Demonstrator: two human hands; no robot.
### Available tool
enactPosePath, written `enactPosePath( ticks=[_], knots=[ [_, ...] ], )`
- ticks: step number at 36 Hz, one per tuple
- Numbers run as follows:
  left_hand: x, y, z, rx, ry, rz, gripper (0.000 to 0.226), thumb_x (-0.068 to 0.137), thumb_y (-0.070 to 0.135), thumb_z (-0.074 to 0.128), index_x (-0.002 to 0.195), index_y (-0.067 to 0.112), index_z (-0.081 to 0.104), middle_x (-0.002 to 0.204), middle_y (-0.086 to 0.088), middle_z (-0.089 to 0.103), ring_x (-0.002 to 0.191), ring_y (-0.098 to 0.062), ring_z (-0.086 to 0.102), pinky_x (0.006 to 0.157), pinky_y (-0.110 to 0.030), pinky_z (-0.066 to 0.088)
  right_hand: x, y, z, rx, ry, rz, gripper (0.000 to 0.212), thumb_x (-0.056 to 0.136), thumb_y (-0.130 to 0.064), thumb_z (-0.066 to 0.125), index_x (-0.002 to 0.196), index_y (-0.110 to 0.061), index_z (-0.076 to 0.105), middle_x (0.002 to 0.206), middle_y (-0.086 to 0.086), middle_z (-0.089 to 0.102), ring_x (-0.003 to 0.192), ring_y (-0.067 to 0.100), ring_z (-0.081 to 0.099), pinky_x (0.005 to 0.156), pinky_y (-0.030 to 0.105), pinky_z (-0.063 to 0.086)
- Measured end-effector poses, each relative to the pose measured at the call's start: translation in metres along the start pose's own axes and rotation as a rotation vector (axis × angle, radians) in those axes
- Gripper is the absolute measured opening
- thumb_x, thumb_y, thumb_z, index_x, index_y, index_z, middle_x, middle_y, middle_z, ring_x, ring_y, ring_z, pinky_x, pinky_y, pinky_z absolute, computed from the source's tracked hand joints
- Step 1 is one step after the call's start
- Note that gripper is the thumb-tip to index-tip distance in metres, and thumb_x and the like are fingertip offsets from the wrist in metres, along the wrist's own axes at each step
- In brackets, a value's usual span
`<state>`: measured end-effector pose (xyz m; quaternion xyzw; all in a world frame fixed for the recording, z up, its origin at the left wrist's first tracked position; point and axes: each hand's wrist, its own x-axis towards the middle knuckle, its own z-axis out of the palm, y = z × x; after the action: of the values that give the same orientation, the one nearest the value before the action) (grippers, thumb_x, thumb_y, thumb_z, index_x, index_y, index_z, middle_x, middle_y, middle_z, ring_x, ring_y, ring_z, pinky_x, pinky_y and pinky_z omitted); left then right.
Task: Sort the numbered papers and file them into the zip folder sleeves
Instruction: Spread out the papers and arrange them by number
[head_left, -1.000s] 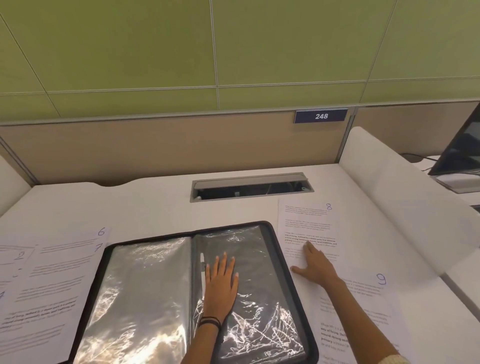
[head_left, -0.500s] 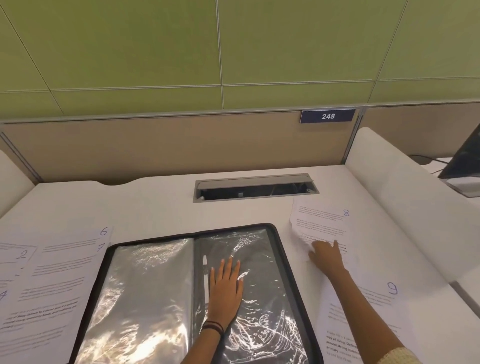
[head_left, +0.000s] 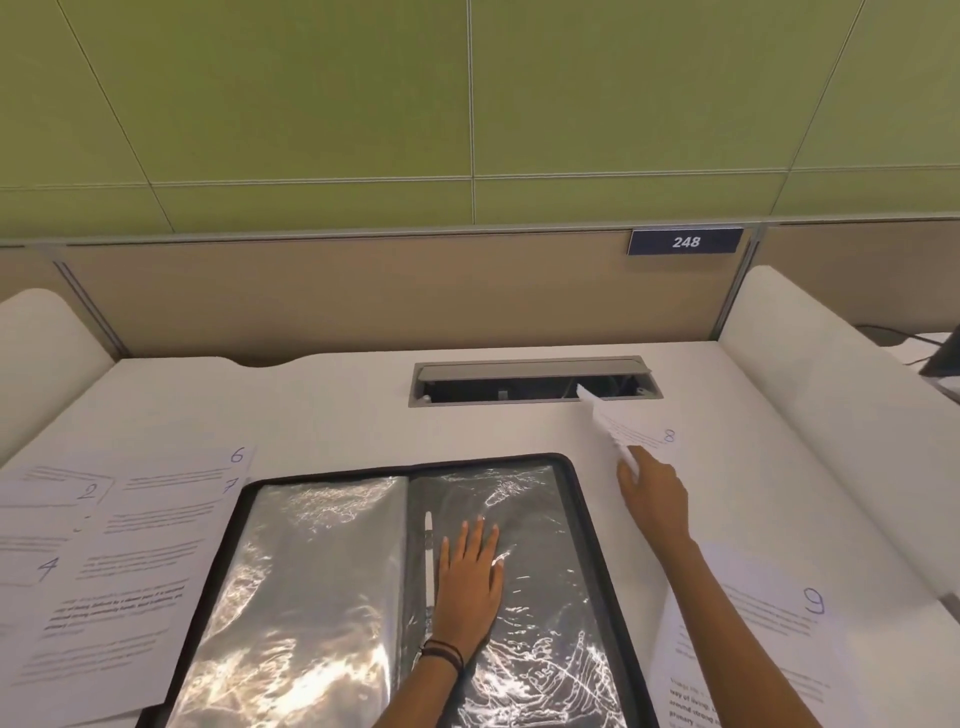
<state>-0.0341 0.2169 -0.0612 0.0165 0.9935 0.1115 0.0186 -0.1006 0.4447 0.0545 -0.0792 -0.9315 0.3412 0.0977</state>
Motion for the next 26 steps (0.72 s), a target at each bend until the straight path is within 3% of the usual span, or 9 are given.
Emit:
enactPosePath(
  ticks=[4, 9, 16, 19, 22, 24, 26],
  knots=[
    [-0.001, 0.004, 0.001, 0.013, -0.035, 0.01, 0.06, 0.101, 0.04, 0.005, 0.128, 0.025, 0.057, 0.134, 0.002, 0.056, 0.123, -0.023, 0.053, 0.112, -0.035, 0.004, -0.002, -0.01, 0.001, 0.014, 0.032, -0.022, 0.033, 0.095, -0.028, 0.051, 0.122, -0.01, 0.057, 0.11, 0.01, 0.067, 0.09, 0.025, 0.066, 0.073, 0.024, 0.043],
    [0.0, 0.015, 0.006, 0.017, 0.0, 0.04, 0.051, 0.101, 0.041, 0.006, 0.132, 0.026, 0.043, 0.135, 0.002, 0.055, 0.128, -0.019, 0.035, 0.112, -0.036, 0.003, -0.008, -0.025, 0.001, 0.104, 0.054, -0.061, 0.032, 0.093, -0.024, 0.054, 0.121, -0.008, 0.058, 0.107, 0.011, 0.067, 0.09, 0.027, 0.066, 0.078, 0.028, 0.049],
    [0.009, 0.041, 0.019, -0.039, -0.102, 0.076, 0.052, 0.101, 0.04, 0.006, 0.129, 0.026, 0.047, 0.132, 0.005, 0.056, 0.127, -0.019, 0.038, 0.113, -0.037, 0.003, -0.018, -0.04, 0.003, 0.144, 0.026, -0.091, 0.034, 0.095, -0.025, 0.05, 0.125, -0.009, 0.055, 0.107, 0.011, 0.066, 0.089, 0.024, 0.064, 0.075, 0.021, 0.041],
    [0.013, 0.052, 0.002, -0.042, -0.153, 0.061, 0.068, 0.099, 0.047, -0.002, 0.125, 0.026, 0.057, 0.135, 0.004, 0.055, 0.127, -0.023, 0.048, 0.113, -0.035, 0.001, -0.024, -0.045, 0.006, 0.129, 0.019, -0.112, 0.036, 0.095, -0.025, 0.051, 0.128, -0.01, 0.053, 0.11, 0.009, 0.065, 0.092, 0.024, 0.064, 0.073, 0.018, 0.039],
    [0.016, 0.054, -0.02, -0.356, -0.162, 0.089, 0.089, 0.081, 0.065, -0.003, 0.141, 0.018, 0.042, 0.155, -0.002, 0.025, 0.144, -0.023, 0.019, 0.117, -0.039, -0.004, -0.028, -0.046, 0.007, 0.127, -0.026, -0.149, 0.034, 0.096, -0.024, 0.05, 0.126, -0.01, 0.055, 0.112, 0.01, 0.065, 0.094, 0.024, 0.063, 0.072, 0.017, 0.04],
    [0.016, 0.055, -0.036, -0.705, -0.201, 0.017, 0.06, 0.096, 0.051, 0.023, 0.138, 0.014, 0.046, 0.149, -0.004, 0.037, 0.141, -0.021, 0.028, 0.118, -0.037, 0.014, -0.029, -0.046, 0.007, 0.138, -0.085, -0.173, 0.035, 0.095, -0.025, 0.05, 0.127, -0.01, 0.055, 0.117, 0.009, 0.064, 0.098, 0.023, 0.062, 0.076, 0.016, 0.04],
    [0.015, 0.051, -0.05, -1.012, -0.173, -0.126, 0.036, 0.102, 0.031, 0.036, 0.129, 0.017, 0.053, 0.131, 0.001, 0.053, 0.126, -0.017, 0.048, 0.103, -0.025, 0.037, -0.032, -0.048, 0.008, 0.125, -0.148, -0.194, 0.036, 0.095, -0.027, 0.05, 0.128, -0.012, 0.054, 0.118, 0.007, 0.063, 0.099, 0.019, 0.061, 0.077, 0.015, 0.039]
  ],
)
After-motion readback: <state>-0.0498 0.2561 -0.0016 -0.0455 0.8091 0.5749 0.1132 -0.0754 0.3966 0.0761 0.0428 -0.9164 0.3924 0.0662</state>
